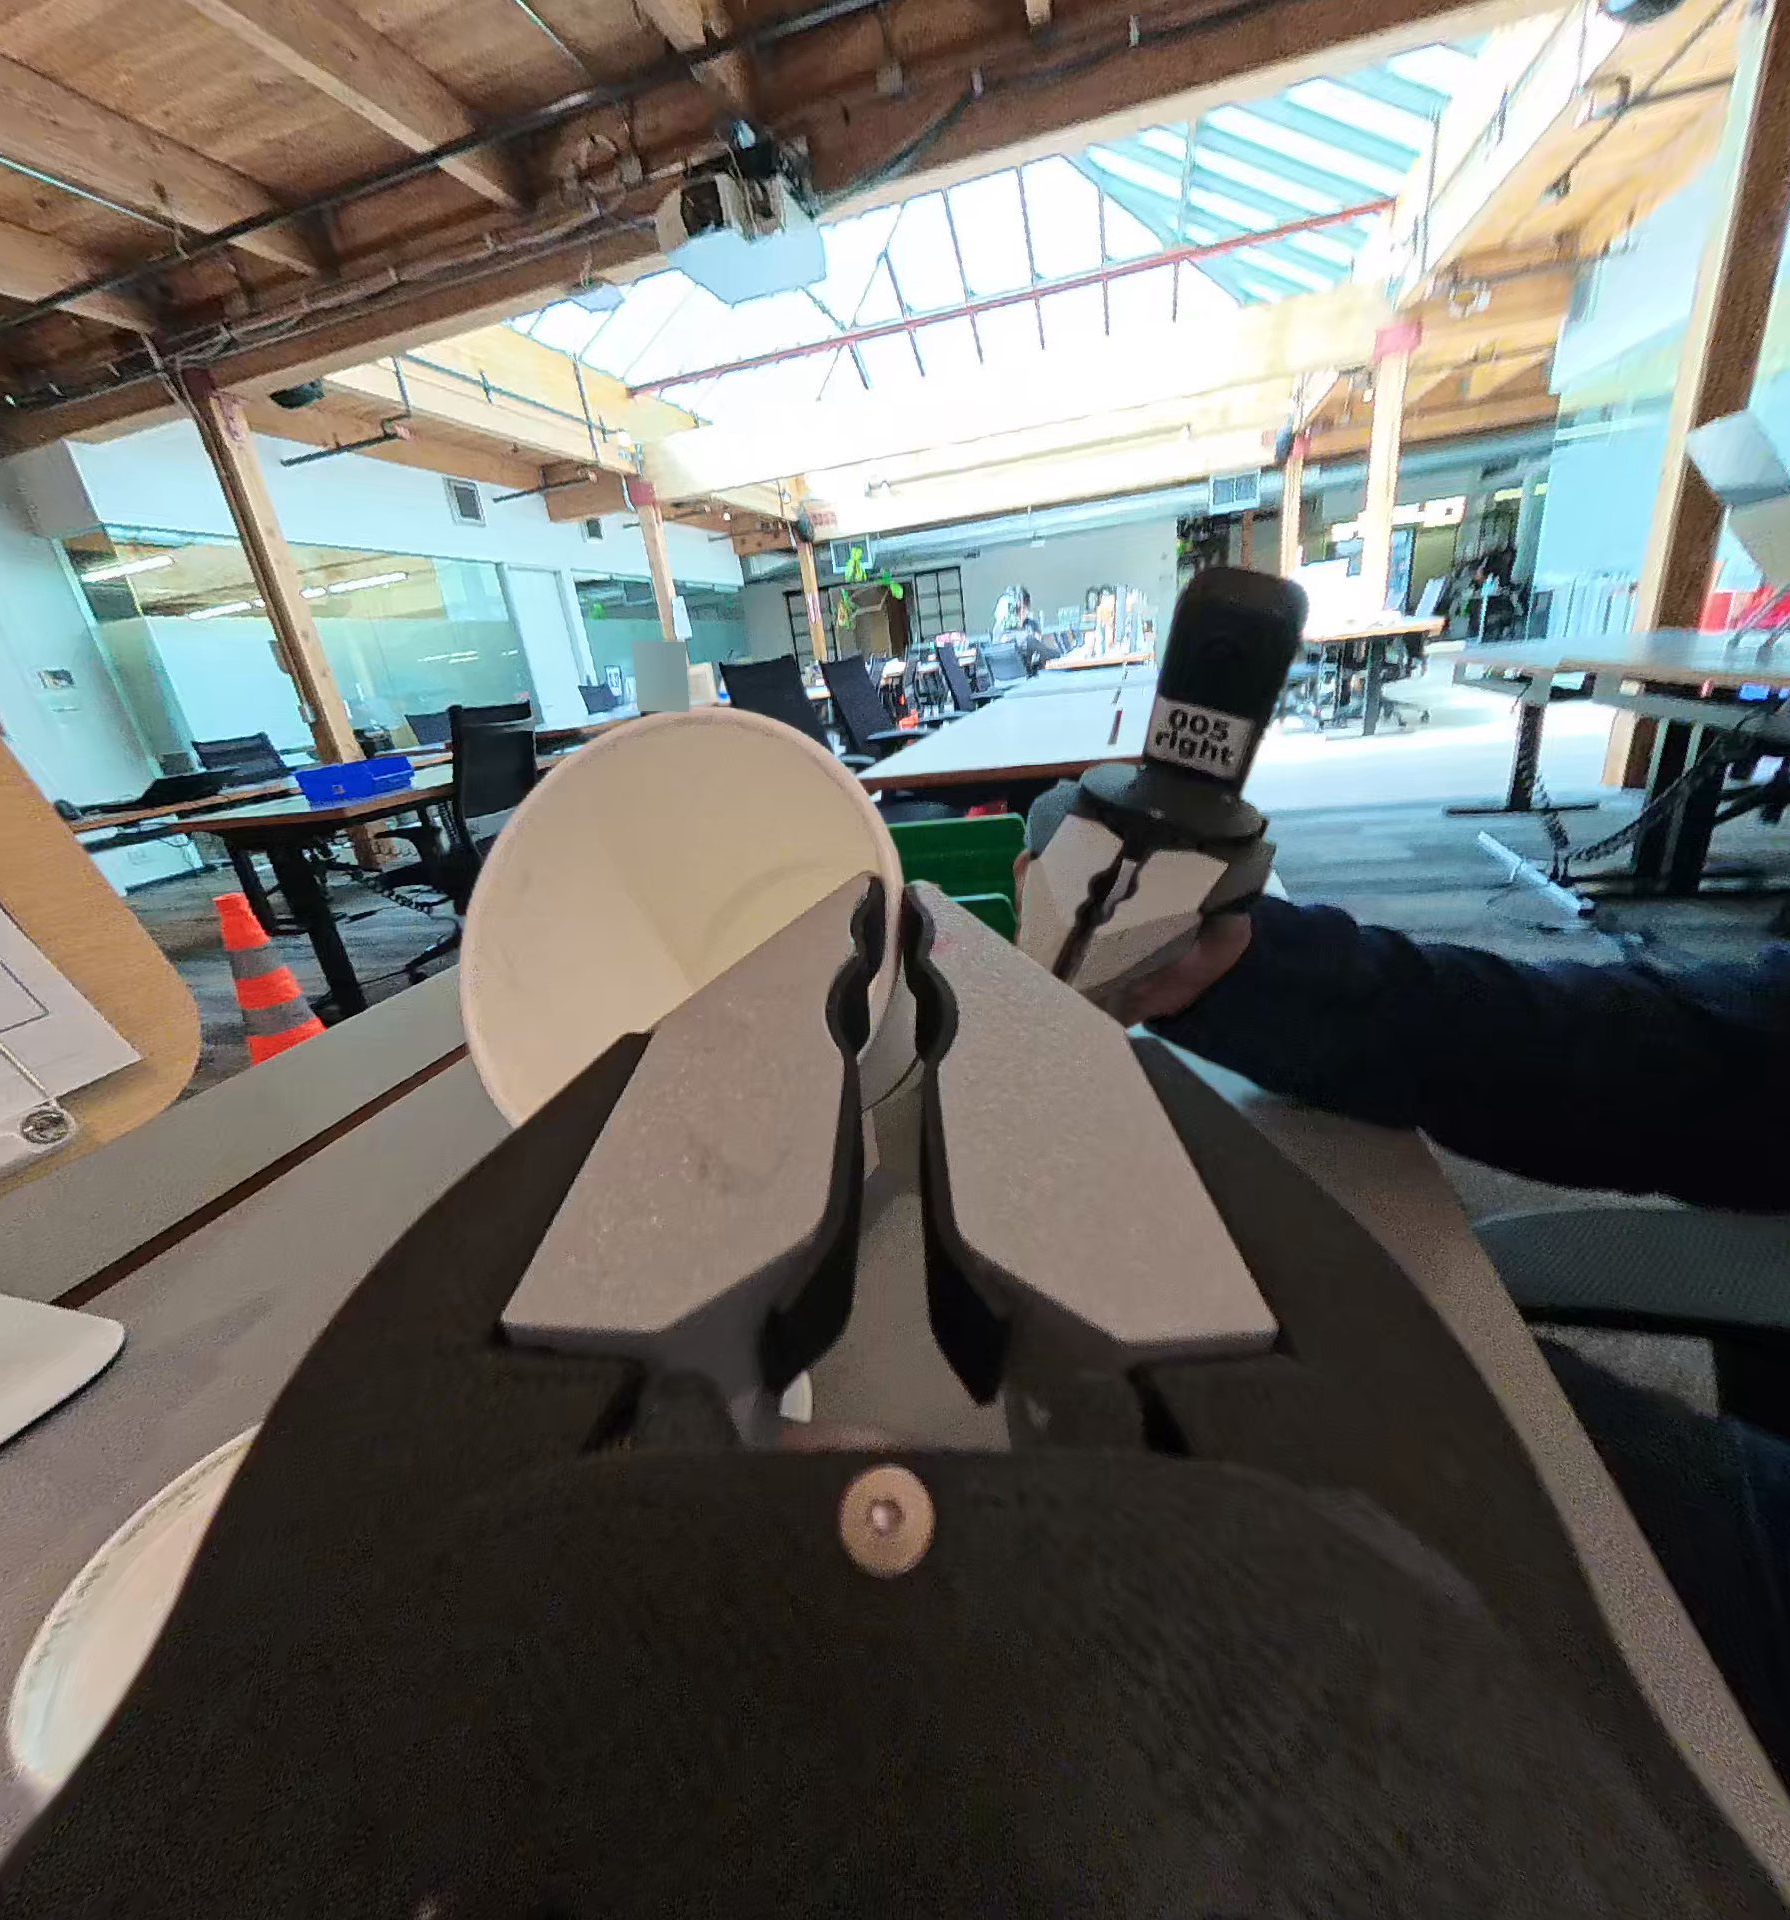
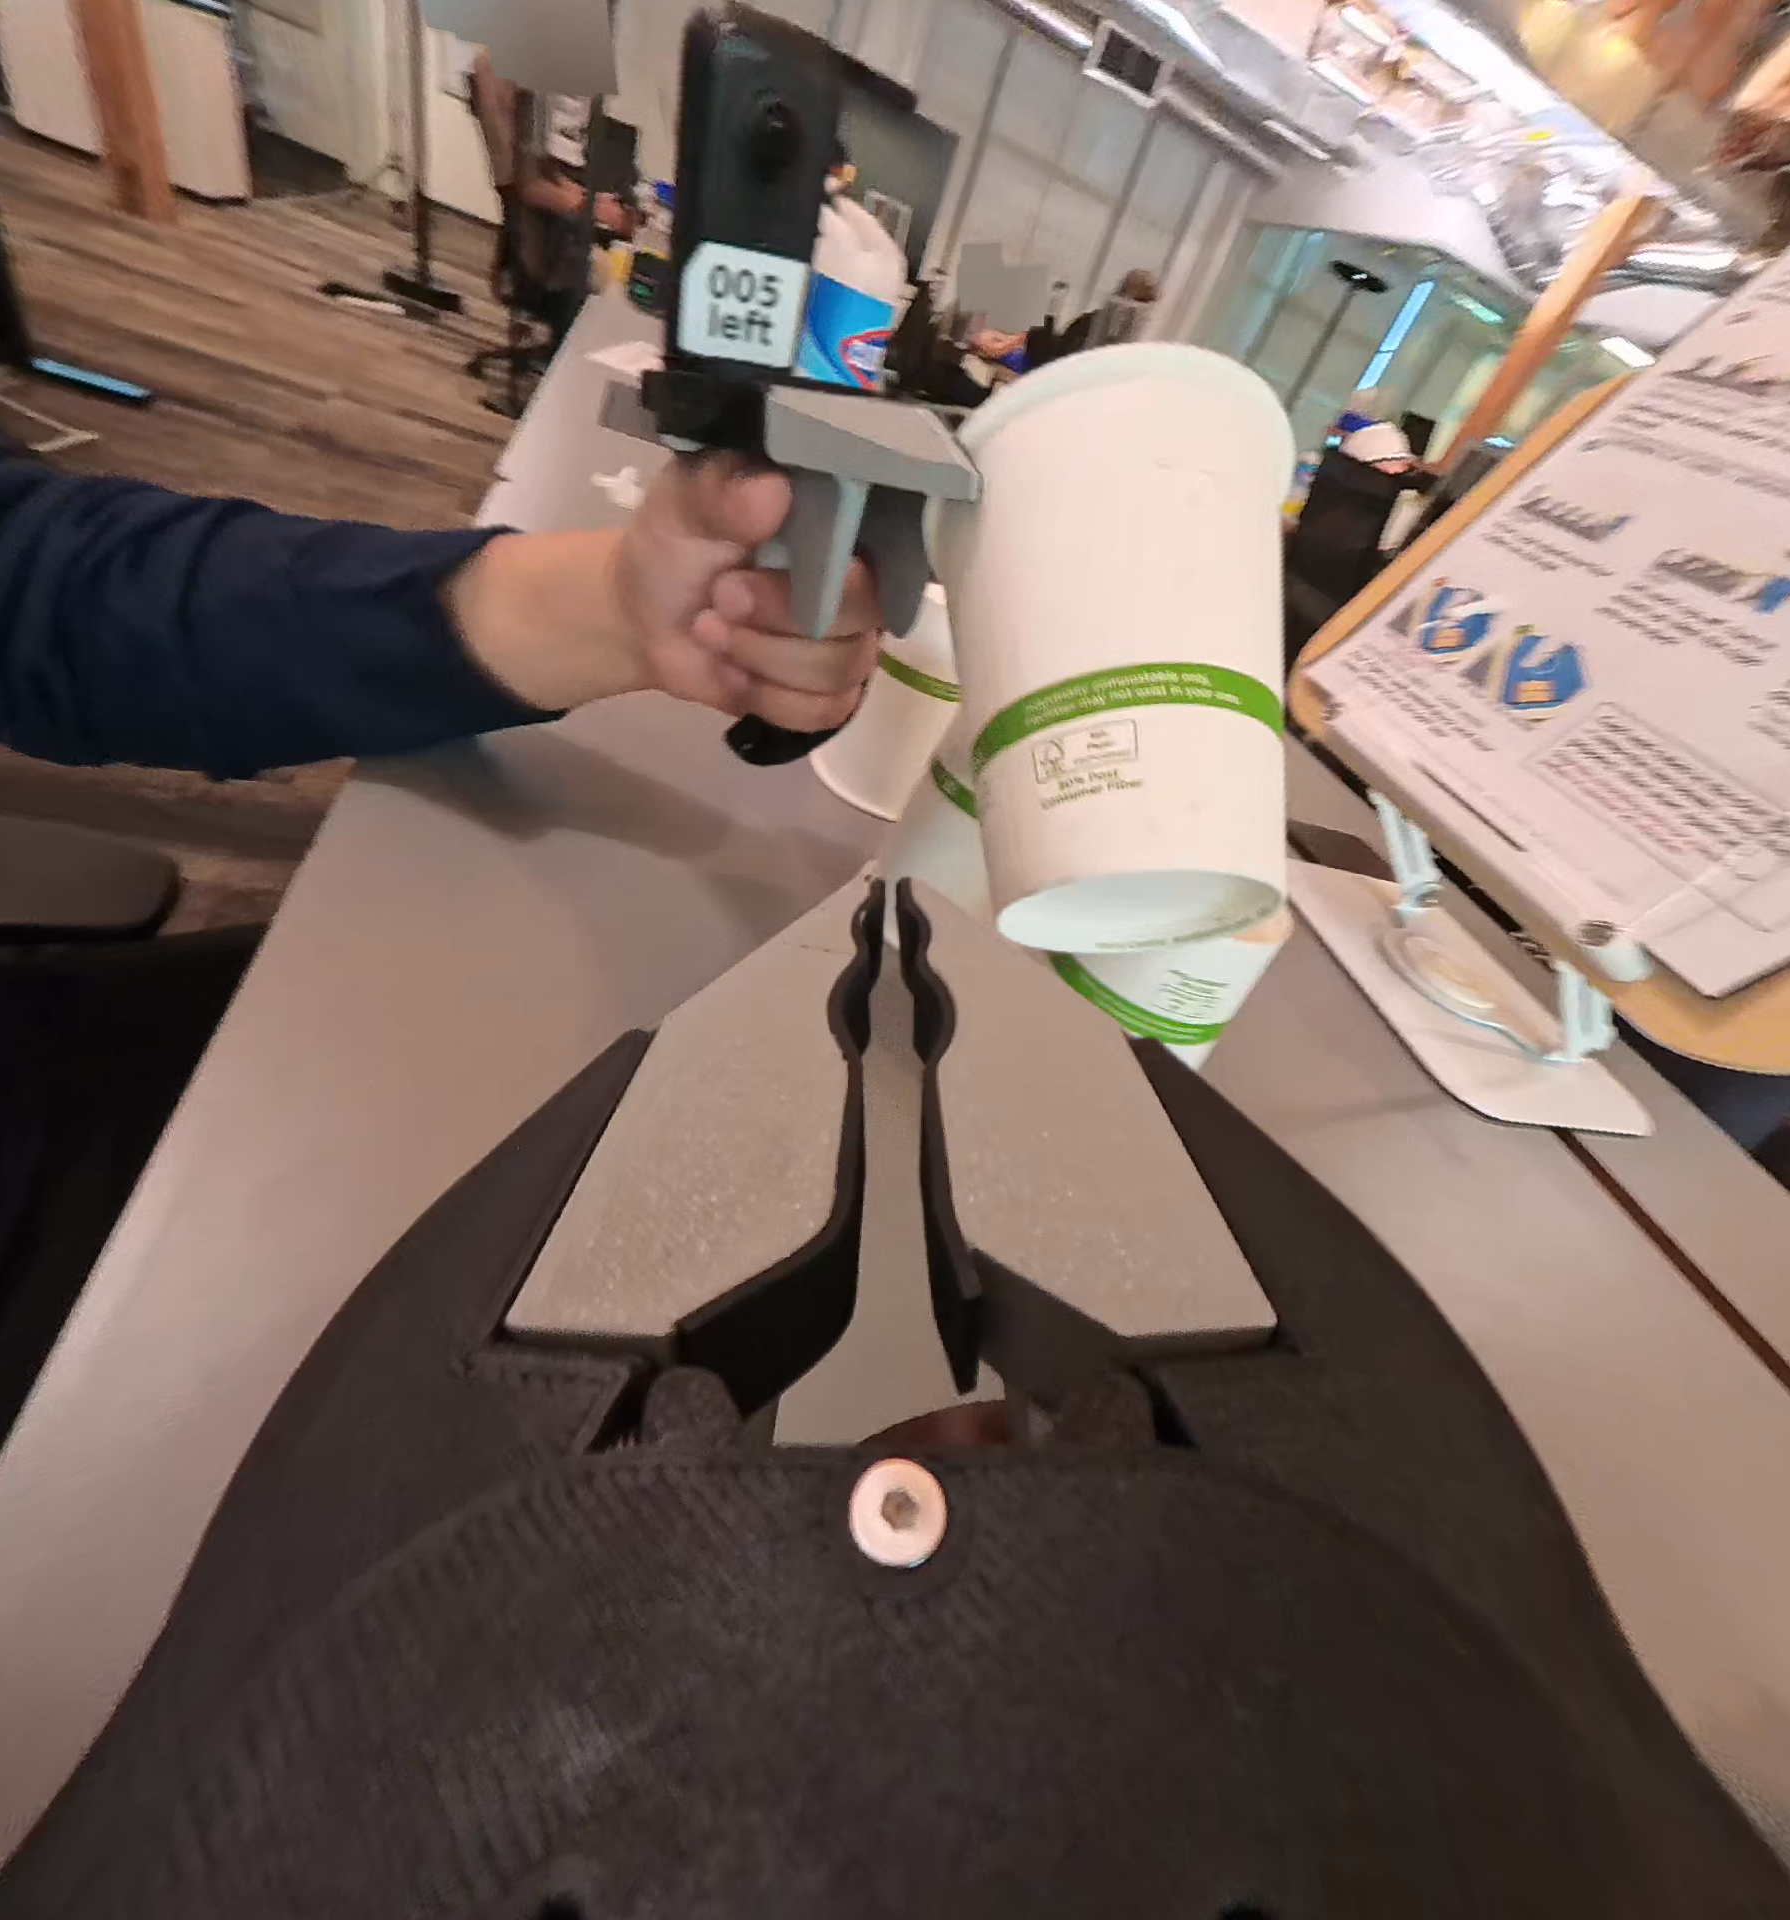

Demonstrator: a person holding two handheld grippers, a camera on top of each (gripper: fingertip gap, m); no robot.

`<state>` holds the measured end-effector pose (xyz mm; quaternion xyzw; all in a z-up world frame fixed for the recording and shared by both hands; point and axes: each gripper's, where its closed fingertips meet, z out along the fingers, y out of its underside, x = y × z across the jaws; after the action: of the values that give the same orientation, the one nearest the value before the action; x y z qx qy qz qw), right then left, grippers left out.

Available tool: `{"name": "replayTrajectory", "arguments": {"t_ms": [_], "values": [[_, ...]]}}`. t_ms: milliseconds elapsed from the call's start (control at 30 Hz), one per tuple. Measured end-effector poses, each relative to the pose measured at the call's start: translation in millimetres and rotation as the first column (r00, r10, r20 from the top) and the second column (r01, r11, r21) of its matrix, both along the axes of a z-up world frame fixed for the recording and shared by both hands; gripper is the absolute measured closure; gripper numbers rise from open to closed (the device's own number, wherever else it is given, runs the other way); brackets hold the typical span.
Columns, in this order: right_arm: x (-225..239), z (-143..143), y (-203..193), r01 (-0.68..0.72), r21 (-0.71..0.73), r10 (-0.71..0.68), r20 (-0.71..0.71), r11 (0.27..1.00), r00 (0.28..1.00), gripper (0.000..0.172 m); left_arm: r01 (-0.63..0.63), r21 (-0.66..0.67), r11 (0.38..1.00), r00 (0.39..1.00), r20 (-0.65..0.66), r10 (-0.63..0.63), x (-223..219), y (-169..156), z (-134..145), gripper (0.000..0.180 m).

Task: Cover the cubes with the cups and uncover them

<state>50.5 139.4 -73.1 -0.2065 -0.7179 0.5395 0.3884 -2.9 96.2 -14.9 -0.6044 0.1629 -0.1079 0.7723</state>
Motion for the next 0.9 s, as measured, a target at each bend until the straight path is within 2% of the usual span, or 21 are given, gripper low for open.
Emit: {"name": "replayTrajectory", "arguments": {"t_ms": [100, 167, 233, 300, 367, 467, 600, 667, 733, 800, 900], "values": [[21, 13, -13, -0.151, -0.093, 0.152, 0.004, 0.984, 0.988, 0.172, 0.063, -0.081, 0.995, 0.993, -0.094, -0.07, 12, -7, -14, 0.179], [40, 33, -18, -0.271, -0.212, 0.27, -0.03, 0.939, 0.962, 0.17, 0.182, -0.163, 0.97, 0.966, -0.154, -0.207, 34, -17, -30, 0.179], [49, 42, -18, -0.324, -0.286, 0.329, -0.032, 0.902, 0.944, 0.164, 0.29, -0.214, 0.933, 0.918, -0.213, -0.334, 58, -28, -43, 0.179], [53, 39, -24, -0.358, -0.315, 0.381, 0.014, 0.879, 0.924, 0.151, 0.399, -0.294, 0.869, 0.856, -0.22, -0.467, 82, -39, -58, 0.179], [58, 33, -36, -0.404, -0.325, 0.448, 0.072, 0.855, 0.891, 0.133, 0.44, -0.377, 0.815, 0.807, -0.233, -0.543, 97, -42, -76, 0.179], [57, 27, -45, -0.416, -0.332, 0.474, 0.112, 0.846, 0.874, 0.125, 0.522, -0.459, 0.719, 0.73, -0.196, -0.654, 119, -51, -93, 0.179], [57, 19, -51, -0.426, -0.314, 0.487, 0.149, 0.849, 0.861, 0.126, 0.578, -0.45, 0.68, 0.688, -0.179, -0.703, 131, -56, -91, 0.179], [65, 11, -58, -0.464, -0.295, 0.527, 0.184, 0.835, 0.83, 0.129, 0.588, -0.448, 0.674, 0.681, -0.176, -0.711, 133, -58, -90, 0.179], [75, -2, -66, -0.514, -0.272, 0.576, 0.247, 0.813, 0.779, 0.142, 0.586, -0.425, 0.691, 0.693, -0.181, -0.698, 133, -55, -86, 0.179], [76, -12, -70, -0.521, -0.248, 0.575, 0.285, 0.817, 0.767, 0.146, 0.608, -0.403, 0.684, 0.685, -0.17, -0.709, 134, -57, -82, 0.179], [82, -14, -71, -0.56, -0.242, 0.609, 0.292, 0.793, 0.737, 0.155, 0.602, -0.379, 0.703, 0.698, -0.177, -0.694, 134, -54, -78, 0.177]]}}
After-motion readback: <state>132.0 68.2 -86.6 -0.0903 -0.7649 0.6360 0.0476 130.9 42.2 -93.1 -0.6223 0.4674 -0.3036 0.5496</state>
